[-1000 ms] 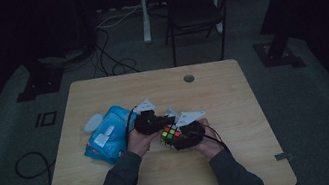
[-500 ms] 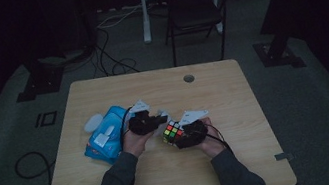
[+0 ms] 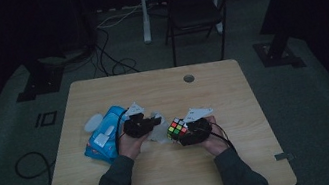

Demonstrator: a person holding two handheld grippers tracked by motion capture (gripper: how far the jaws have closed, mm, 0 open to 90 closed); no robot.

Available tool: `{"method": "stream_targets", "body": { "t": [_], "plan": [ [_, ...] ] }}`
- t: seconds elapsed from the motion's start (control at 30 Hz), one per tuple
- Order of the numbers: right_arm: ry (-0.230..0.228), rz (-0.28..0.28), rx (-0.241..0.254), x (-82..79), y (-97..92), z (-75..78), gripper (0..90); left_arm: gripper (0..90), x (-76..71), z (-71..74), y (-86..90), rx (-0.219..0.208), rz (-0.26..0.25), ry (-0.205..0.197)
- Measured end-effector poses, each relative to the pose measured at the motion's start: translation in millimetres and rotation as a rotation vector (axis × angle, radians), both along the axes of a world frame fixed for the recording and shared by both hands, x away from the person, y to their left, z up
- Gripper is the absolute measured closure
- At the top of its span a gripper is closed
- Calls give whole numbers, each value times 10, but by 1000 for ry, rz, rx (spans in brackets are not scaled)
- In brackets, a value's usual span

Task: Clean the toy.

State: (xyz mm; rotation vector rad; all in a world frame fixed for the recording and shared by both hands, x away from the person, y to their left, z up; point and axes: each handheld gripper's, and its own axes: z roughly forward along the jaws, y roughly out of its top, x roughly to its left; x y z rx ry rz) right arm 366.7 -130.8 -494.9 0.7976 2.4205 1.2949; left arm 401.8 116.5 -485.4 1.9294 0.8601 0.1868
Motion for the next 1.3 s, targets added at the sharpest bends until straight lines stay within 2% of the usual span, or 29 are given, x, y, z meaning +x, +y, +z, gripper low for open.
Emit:
{"method": "stream_targets", "body": {
  "t": [0.37, 0.73, 0.93, 1.3],
  "plan": [
    [-6, -60, -12, 41, -146, -28, 339, 869, -89, 4, 121, 60, 50, -27],
    [26, -117, -28, 104, -277, -115, 338, 864, -191, -46, 245, 70, 97, -33],
    [40, -152, -28, 139, -341, -184, 338, 864, -223, -109, 289, 74, 122, -23],
    [47, -186, -65, 176, -359, -270, 338, 853, -258, -158, 320, 85, 142, -18]
  ]
}}
